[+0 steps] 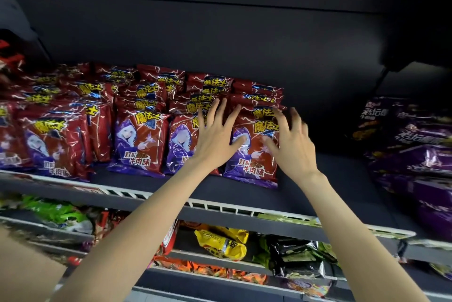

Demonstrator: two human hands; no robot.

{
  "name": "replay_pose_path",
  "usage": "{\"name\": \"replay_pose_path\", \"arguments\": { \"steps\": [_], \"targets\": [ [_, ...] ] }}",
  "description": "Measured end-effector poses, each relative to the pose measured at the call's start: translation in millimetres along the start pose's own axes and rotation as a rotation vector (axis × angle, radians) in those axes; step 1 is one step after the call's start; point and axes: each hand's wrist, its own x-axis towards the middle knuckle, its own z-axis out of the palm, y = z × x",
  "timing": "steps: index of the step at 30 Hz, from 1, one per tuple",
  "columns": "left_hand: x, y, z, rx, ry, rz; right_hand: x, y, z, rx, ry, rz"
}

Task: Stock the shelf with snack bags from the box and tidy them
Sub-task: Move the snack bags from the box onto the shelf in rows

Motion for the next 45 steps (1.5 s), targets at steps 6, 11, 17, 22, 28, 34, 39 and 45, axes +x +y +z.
{"name": "replay_pose_path", "arguments": {
  "steps": [6,11,17,22,28,34,39,45],
  "targets": [
    [-46,-10,-54,-0.289,0.240,-0.002,-23,-39,-23,0.350,0.238,-0.260],
    [-129,-65,-122,-0.365,0.257,-0.080,-41,-114,-34,0.644,0.048,-0.470],
    [-269,-180,-198,-0.138,-0.034,-0.334,-74,-249,0,0.688,-0.404,-0.726],
    [-380,-280,-237,-0.033,-0.154,-0.545,-104,-375,41,0.643,-0.565,-0.883],
    [-493,-406,-239,0.076,-0.277,-0.692,-134,-529,100,0.488,-0.680,-1.053],
    [-570,-478,-218,-0.010,-0.574,-0.883,-167,-639,194,0.181,-0.834,-1.224],
    [-610,-498,-195,-0.122,-0.889,-0.845,-208,-681,249,-0.123,-0.955,-1.567],
    [-606,-484,-166,-0.204,-0.953,-0.793,-244,-700,294,-0.389,-0.966,-1.761]
  ]
}}
